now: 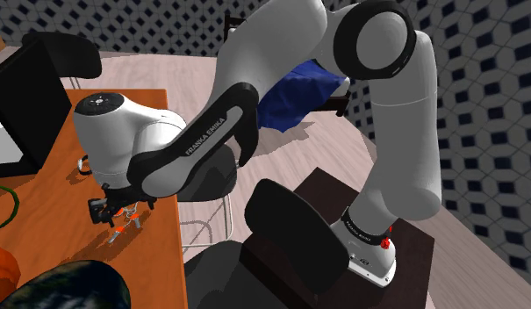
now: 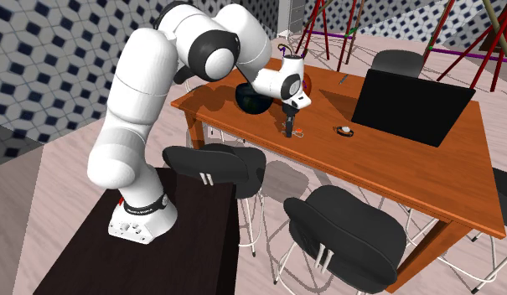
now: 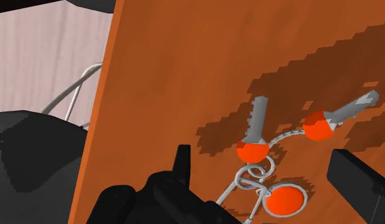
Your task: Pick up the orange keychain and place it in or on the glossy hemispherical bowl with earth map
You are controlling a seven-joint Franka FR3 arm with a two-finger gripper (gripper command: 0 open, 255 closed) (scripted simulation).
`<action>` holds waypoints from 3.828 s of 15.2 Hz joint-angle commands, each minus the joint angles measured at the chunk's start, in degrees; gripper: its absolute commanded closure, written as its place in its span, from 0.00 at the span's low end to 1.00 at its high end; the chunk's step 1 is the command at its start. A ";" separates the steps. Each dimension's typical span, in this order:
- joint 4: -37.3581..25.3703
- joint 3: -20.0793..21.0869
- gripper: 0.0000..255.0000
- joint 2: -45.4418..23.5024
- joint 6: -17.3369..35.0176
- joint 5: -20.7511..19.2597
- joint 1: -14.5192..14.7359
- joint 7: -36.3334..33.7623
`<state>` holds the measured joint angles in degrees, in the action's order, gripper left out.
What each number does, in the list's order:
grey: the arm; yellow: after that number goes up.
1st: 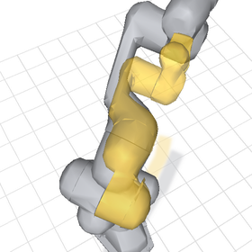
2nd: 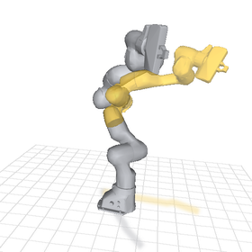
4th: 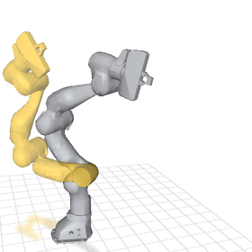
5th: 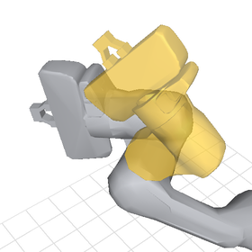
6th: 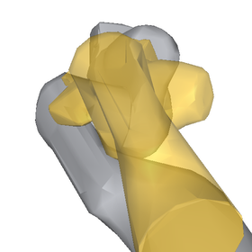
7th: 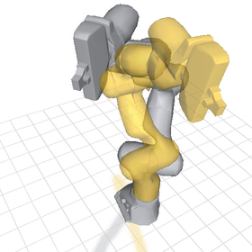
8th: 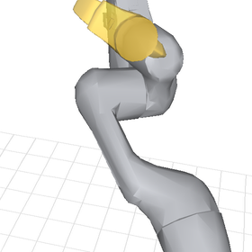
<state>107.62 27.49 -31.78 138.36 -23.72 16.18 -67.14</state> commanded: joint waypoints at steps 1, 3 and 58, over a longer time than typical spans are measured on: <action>0.02 -0.04 0.00 -0.07 0.10 -0.06 0.02 -0.03; 0.02 -0.04 0.00 -0.07 0.10 -0.06 0.02 -0.03; -12.37 6.67 1.00 15.40 -25.65 11.87 -4.32 8.27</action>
<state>95.73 34.12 -16.47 113.29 -11.95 11.85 -58.95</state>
